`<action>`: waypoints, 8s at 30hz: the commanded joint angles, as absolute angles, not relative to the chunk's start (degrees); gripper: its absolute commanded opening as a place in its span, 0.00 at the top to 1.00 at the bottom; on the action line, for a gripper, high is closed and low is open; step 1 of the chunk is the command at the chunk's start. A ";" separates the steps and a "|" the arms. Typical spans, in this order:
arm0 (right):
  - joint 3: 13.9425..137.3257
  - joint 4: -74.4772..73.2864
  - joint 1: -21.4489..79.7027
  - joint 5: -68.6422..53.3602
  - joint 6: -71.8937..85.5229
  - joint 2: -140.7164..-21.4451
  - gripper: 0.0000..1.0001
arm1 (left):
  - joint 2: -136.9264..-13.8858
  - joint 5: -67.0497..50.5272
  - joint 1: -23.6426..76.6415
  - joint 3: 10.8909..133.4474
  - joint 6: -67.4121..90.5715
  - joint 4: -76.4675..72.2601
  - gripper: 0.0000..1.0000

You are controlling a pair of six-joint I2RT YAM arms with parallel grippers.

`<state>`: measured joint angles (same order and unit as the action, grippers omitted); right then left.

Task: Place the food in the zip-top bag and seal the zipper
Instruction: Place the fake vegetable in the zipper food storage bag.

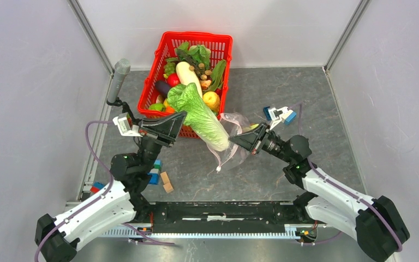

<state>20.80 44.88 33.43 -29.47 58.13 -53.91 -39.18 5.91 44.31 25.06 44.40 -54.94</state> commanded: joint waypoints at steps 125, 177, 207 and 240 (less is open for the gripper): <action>18.75 60.37 26.19 -32.65 67.31 -46.91 1.00 | -55.91 11.68 52.94 24.90 53.80 -62.31 0.98; 31.73 22.86 26.45 -45.72 36.19 -37.27 1.00 | -55.12 -18.04 55.77 60.80 1.72 20.85 0.00; 30.92 15.38 26.69 -34.23 32.80 -37.40 0.94 | -54.62 -19.36 55.77 49.66 17.58 -4.16 0.98; 24.92 32.89 27.03 -36.31 44.24 -36.92 0.99 | -69.98 -24.36 58.34 53.88 15.85 -4.43 0.98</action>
